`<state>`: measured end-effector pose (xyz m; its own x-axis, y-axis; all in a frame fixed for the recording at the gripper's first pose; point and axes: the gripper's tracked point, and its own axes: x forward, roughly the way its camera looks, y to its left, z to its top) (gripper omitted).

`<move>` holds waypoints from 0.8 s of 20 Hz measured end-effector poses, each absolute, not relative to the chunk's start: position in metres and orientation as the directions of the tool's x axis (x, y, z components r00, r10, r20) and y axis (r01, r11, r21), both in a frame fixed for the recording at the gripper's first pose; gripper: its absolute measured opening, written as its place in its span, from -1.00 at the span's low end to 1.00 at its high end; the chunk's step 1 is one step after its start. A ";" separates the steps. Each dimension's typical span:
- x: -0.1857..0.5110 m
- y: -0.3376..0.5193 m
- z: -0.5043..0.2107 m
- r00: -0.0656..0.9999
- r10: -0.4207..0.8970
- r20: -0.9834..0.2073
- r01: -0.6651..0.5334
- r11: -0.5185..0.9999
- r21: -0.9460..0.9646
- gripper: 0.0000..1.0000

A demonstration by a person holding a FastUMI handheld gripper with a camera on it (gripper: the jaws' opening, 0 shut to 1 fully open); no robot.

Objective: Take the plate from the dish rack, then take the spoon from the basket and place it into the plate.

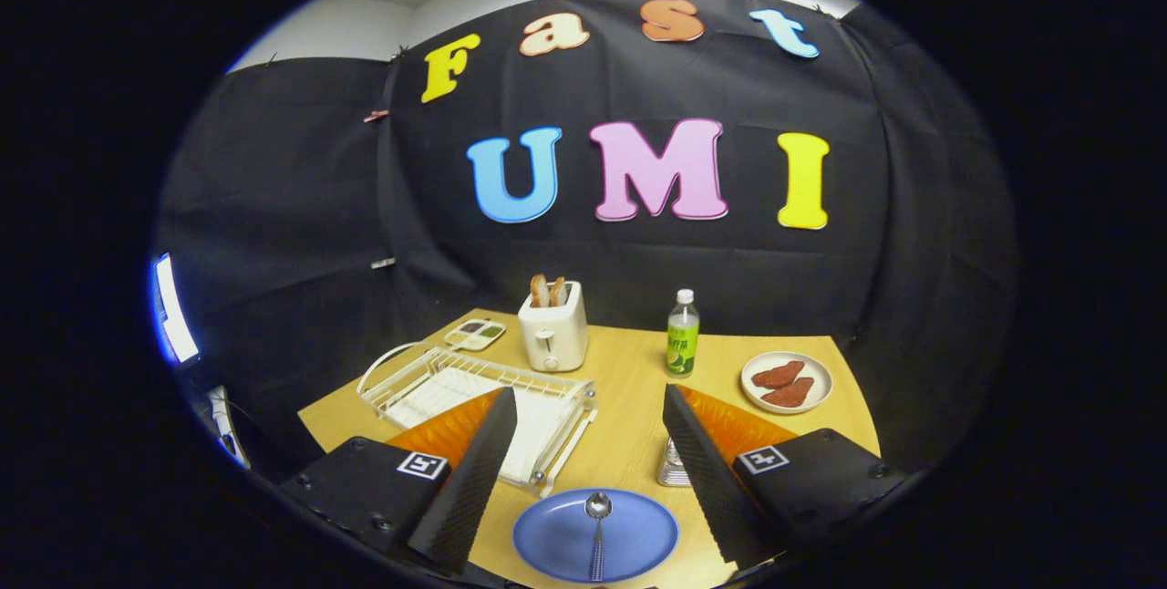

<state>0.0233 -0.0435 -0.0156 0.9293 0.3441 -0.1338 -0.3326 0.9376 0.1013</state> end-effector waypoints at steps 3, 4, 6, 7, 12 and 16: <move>0.009 -0.057 0.028 0.969 0.246 -0.036 -0.239 0.963 0.124 0.98; 0.005 -0.061 0.045 0.977 0.215 0.005 -0.214 0.969 0.126 0.97; -0.005 -0.072 0.058 0.987 0.152 0.045 -0.156 0.981 0.119 0.97; -0.011 -0.076 0.063 0.991 0.125 0.054 -0.130 0.985 0.116 0.97; -0.032 -0.084 0.067 0.998 0.018 0.057 -0.025 0.993 0.118 0.97; -0.026 -0.081 0.058 0.999 -0.012 0.043 0.007 0.993 0.114 0.97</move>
